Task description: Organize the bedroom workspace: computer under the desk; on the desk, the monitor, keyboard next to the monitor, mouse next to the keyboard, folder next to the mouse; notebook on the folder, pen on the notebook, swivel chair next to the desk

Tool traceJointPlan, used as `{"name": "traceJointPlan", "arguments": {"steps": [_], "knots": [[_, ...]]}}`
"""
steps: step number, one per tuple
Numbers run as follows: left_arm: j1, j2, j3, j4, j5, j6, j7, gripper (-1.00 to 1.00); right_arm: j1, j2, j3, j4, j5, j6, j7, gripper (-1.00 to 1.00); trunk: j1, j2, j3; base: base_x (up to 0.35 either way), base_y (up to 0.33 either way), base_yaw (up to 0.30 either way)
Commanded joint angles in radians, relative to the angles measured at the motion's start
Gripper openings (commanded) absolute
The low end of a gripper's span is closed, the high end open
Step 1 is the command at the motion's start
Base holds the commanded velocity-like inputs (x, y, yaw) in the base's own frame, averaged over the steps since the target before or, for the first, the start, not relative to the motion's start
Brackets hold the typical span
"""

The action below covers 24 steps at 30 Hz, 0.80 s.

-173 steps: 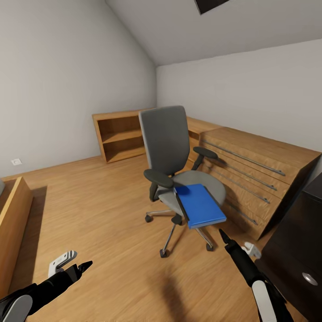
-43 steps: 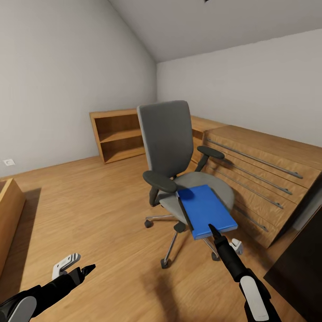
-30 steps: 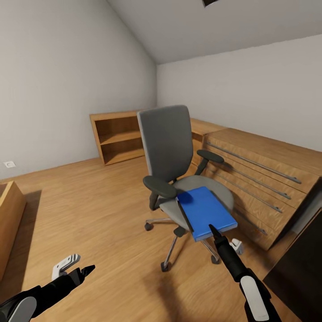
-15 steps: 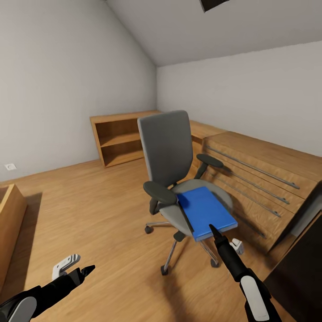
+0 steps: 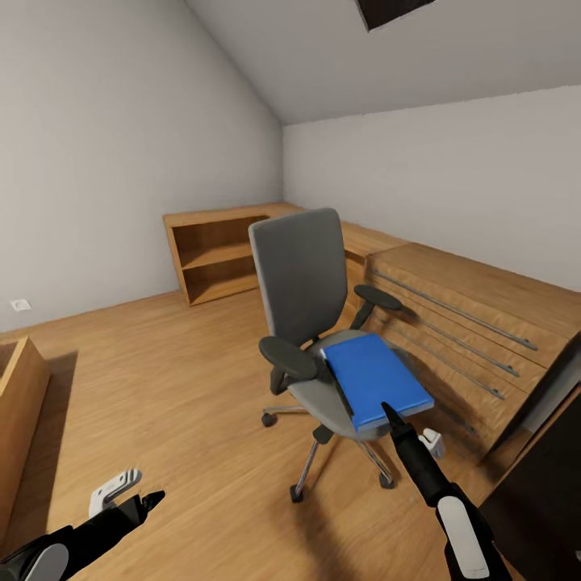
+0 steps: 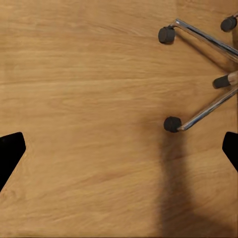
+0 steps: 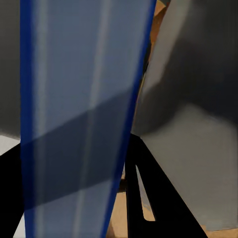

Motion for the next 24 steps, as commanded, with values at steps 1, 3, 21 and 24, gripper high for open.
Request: {"name": "traceJointPlan", "arguments": {"steps": [1,3,21,24], "knots": [[-0.001,0.000,0.000,0.011,0.002,-0.007,0.008,1.00,-0.001,0.001,-0.010,-0.004,-0.008,0.009,0.003,-1.00,-0.004,0.007,0.002,0.000,0.000,0.000],[-0.001,0.001,0.001,0.041,-0.017,-0.039,0.006,1.00,-0.001,0.001,-0.035,-0.011,-0.007,0.009,0.002,-1.00,-0.012,0.021,0.009,0.000,0.000,0.000],[-0.001,0.001,-0.035,0.252,-0.107,-0.236,0.005,1.00,-0.001,0.000,-0.079,-0.092,0.001,0.013,-0.003,-1.00,-0.081,0.147,0.065,0.000,0.000,0.000],[-0.001,0.000,-0.041,0.268,-0.122,-0.271,0.005,1.00,-0.001,0.000,-0.080,-0.138,0.002,0.014,-0.025,-1.00,-0.092,0.168,0.074,0.000,0.000,0.000]]}}
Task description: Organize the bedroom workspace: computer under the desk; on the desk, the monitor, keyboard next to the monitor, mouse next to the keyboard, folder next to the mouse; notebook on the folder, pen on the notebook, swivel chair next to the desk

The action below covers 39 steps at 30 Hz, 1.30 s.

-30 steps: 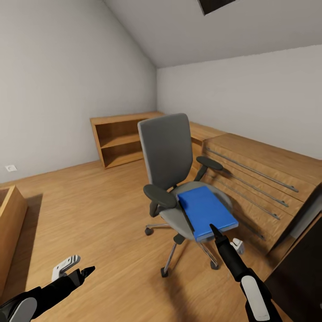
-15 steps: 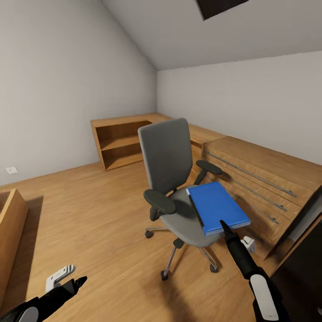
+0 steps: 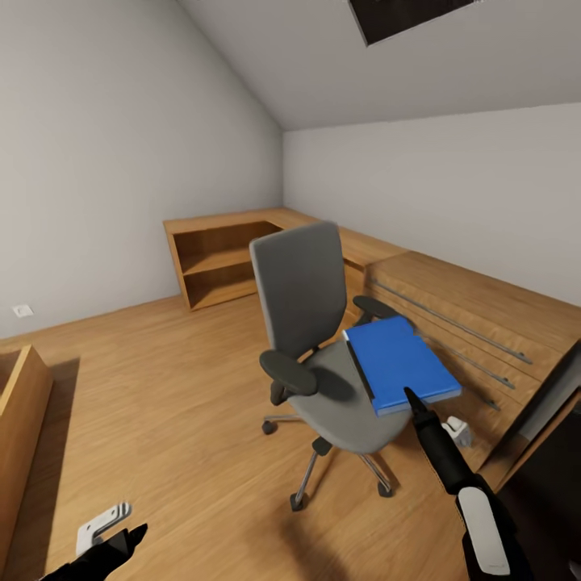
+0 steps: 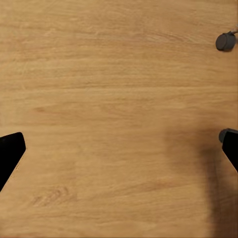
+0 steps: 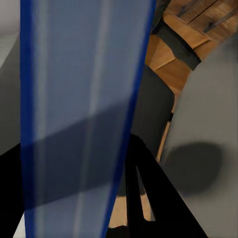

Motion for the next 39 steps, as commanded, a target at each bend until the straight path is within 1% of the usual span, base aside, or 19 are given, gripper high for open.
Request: {"name": "traceJointPlan", "arguments": {"steps": [1,3,5,6,8,10,11,12,14,15,16,19,20,23,26,29,34,35,39], "knots": [[0.000,0.000,-0.001,0.002,0.009,0.000,0.008,1.00,-0.001,0.001,-0.003,-0.009,-0.007,0.010,-0.007,-1.00,-0.004,0.007,0.002,0.000,0.000,0.000],[0.000,0.001,-0.004,0.013,0.006,-0.007,0.008,1.00,-0.001,0.002,-0.003,-0.028,-0.007,0.010,-0.051,-1.00,-0.012,0.021,0.009,0.000,0.000,0.000],[0.000,0.001,-0.006,0.028,0.003,-0.012,0.008,1.00,-0.001,0.002,0.000,-0.053,-0.010,0.010,-0.130,-1.00,-0.019,0.035,0.015,0.000,0.000,0.000],[0.000,0.001,-0.006,0.030,0.003,-0.013,0.009,1.00,-0.001,0.002,0.001,-0.063,-0.011,0.011,-0.149,-1.00,-0.023,0.042,0.018,0.000,0.000,0.000],[0.000,0.001,-0.006,0.035,0.002,-0.014,0.009,1.00,-0.001,0.003,0.007,-0.130,-0.014,0.013,-0.213,-1.00,-0.031,0.056,0.024,0.000,0.000,0.000],[0.000,0.000,-0.007,0.037,0.002,-0.015,0.010,1.00,-0.001,0.004,0.016,-0.231,-0.016,0.033,-0.273,-1.00,-0.039,0.070,0.030,0.000,0.000,0.000],[0.000,0.000,-0.007,0.039,0.002,-0.015,0.010,1.00,-0.001,0.003,0.022,-0.288,-0.016,0.078,-0.309,-1.00,-0.042,0.077,0.034,0.000,0.000,0.000],[0.000,0.000,-0.007,0.039,0.002,-0.015,0.010,1.00,-0.001,0.003,0.023,-0.310,-0.016,0.121,-0.324,-1.00,-0.046,0.084,0.037,0.000,0.000,0.000],[0.000,0.000,-0.007,0.040,0.002,-0.016,0.010,1.00,-0.001,0.000,0.023,-0.333,-0.014,0.200,-0.342,-1.00,-0.054,0.098,0.043,0.000,0.000,0.000],[0.000,0.001,-0.007,0.040,0.002,-0.016,0.010,1.00,-0.002,-0.005,0.023,-0.338,-0.013,0.224,-0.348,-1.00,-0.058,0.105,0.046,0.000,0.000,0.000],[0.000,0.001,-0.007,0.040,0.002,-0.016,0.010,1.00,-0.002,-0.008,0.023,-0.339,-0.012,0.232,-0.350,-1.00,-0.062,0.112,0.049,0.000,0.000,0.000],[0.000,0.001,-0.007,0.041,0.002,-0.017,0.010,1.00,-0.002,-0.029,0.023,-0.345,-0.017,0.260,-0.351,-1.00,-0.073,0.133,0.059,0.000,0.000,0.000],[0.000,0.000,-0.007,0.042,0.001,-0.017,0.011,1.00,-0.001,-0.037,0.015,-0.347,-0.040,0.274,-0.332,-1.00,-0.077,0.140,0.062,0.000,0.000,0.000],[0.000,0.001,-0.006,0.047,0.001,-0.017,0.012,1.00,-0.001,-0.039,0.014,-0.346,-0.048,0.278,-0.318,-1.00,-0.088,0.161,0.071,0.000,0.000,0.000],[0.000,0.001,-0.006,0.052,0.000,-0.017,0.012,1.00,0.004,-0.038,0.014,-0.342,-0.052,0.282,-0.280,-1.00,-0.100,0.182,0.081,0.000,0.000,0.000],[0.000,-0.001,-0.006,0.063,0.000,-0.018,0.013,1.00,0.013,-0.036,0.015,-0.341,-0.052,0.304,-0.251,-1.00,-0.111,0.203,0.090,0.000,0.000,0.000],[0.000,-0.007,-0.007,0.072,-0.001,-0.019,0.013,1.00,0.018,-0.036,0.015,-0.343,-0.057,0.346,-0.223,-1.00,-0.131,0.238,0.106,0.000,0.000,0.000],[0.000,-0.009,-0.007,0.073,-0.001,-0.019,0.013,1.00,0.019,-0.037,0.014,-0.344,-0.058,0.359,-0.187,-1.00,-0.134,0.245,0.109,0.000,0.000,0.000],[0.000,-0.011,-0.006,0.074,-0.001,-0.019,0.013,1.00,0.019,-0.038,0.014,-0.343,-0.059,0.365,-0.150,-1.00,-0.150,0.273,0.121,0.000,0.000,0.000]]}}
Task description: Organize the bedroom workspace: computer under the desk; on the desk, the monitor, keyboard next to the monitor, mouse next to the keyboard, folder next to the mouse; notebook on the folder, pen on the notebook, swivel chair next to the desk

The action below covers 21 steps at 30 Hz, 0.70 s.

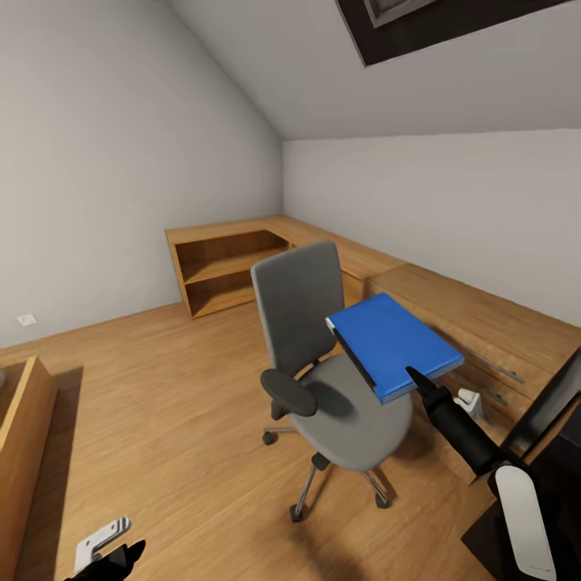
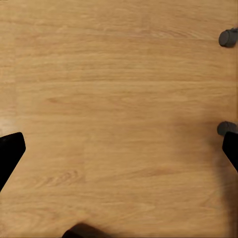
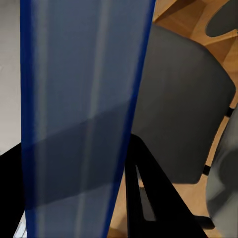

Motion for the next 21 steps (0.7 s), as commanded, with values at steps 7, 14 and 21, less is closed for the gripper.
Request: {"name": "traceJointPlan", "arguments": {"steps": [7,14,21], "knots": [[0.000,-0.011,-0.001,0.000,0.013,0.005,0.003,1.00,0.002,-0.008,-0.008,-0.002,0.006,0.010,0.017,-1.00,-0.027,0.049,0.022,-0.237,0.000,-0.017],[0.000,-0.010,0.001,0.003,0.016,0.015,0.003,1.00,0.002,-0.023,-0.010,-0.002,0.005,0.006,0.028,-1.00,-0.054,0.098,0.050,-0.343,0.000,-0.176],[0.000,-0.011,0.000,0.160,0.013,0.002,0.003,1.00,0.002,-0.025,-0.017,-0.002,0.007,-0.001,0.068,-1.00,-0.081,0.147,0.079,-0.164,-0.017,-0.239]]}}
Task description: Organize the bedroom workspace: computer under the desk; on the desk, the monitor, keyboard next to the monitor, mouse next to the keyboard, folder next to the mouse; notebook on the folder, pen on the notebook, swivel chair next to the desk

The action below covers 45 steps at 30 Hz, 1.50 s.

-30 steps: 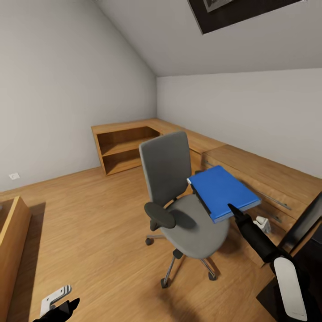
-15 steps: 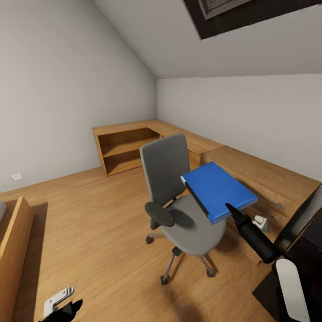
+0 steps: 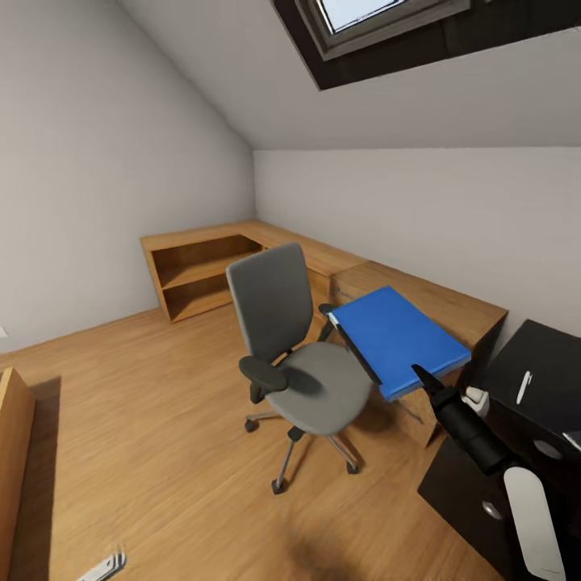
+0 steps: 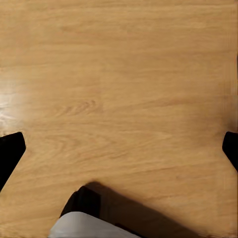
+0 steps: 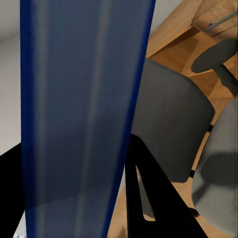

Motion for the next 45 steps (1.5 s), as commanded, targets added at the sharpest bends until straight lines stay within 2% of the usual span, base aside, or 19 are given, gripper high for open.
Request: {"name": "traceJointPlan", "arguments": {"steps": [1,3,4,5,6,9,13,24,38,40,45], "knots": [[0.000,-0.002,-0.002,0.041,0.010,-0.018,0.007,1.00,-0.001,0.001,-0.010,0.000,-0.002,0.008,0.003,-1.00,-0.004,0.007,0.003,-0.016,-0.002,-0.268],[0.000,-0.004,-0.015,0.085,0.009,-0.065,0.006,1.00,-0.001,0.001,-0.015,0.001,-0.002,0.007,0.004,-1.00,-0.012,0.021,0.010,-0.010,-0.002,-0.271],[0.000,-0.012,-0.051,0.142,0.004,-0.144,0.008,1.00,-0.001,0.001,-0.018,0.002,0.000,0.007,0.004,-1.00,-0.016,0.028,0.014,-0.004,-0.001,-0.277],[0.000,-0.024,-0.095,0.206,-0.018,-0.241,0.010,1.00,-0.001,0.001,-0.019,0.002,0.001,0.007,0.004,-1.00,-0.019,0.035,0.017,-0.002,0.000,-0.281],[0.000,-0.028,-0.106,0.226,-0.029,-0.273,0.010,1.00,-0.001,0.001,-0.019,0.003,0.001,0.007,0.004,-1.00,-0.023,0.042,0.020,-0.002,0.000,-0.282],[0.000,-0.043,-0.140,0.309,-0.088,-0.395,0.008,1.00,-0.001,0.001,-0.020,0.003,0.002,0.006,0.004,-1.00,-0.035,0.063,0.030,-0.001,0.000,-0.287],[0.000,-0.046,-0.147,0.343,-0.104,-0.425,0.007,1.00,-0.001,0.001,-0.020,0.003,0.003,0.005,0.004,-1.00,-0.050,0.091,0.043,0.000,0.000,-0.292],[0.000,-0.056,-0.149,0.356,-0.107,-0.435,0.006,1.00,-0.001,0.002,-0.020,0.005,0.005,0.004,-0.001,-1.00,-0.092,0.168,0.077,0.000,0.000,-0.289],[0.000,-0.058,-0.149,0.357,-0.107,-0.435,0.007,1.00,-0.001,0.004,-0.028,0.008,0.004,0.005,0.001,-1.00,-0.146,0.266,0.121,0.000,0.000,-0.012],[0.000,-0.059,-0.149,0.422,-0.105,-0.435,0.006,1.00,-0.001,0.003,-0.030,0.010,0.005,0.005,0.000,-1.00,-0.154,0.280,0.128,0.000,0.000,-0.192],[0.000,-0.060,-0.149,0.489,-0.107,-0.436,0.006,1.00,-0.001,0.003,-0.031,0.019,0.006,0.003,-0.004,-1.00,-0.173,0.315,0.147,0.000,0.000,-0.256]]}}
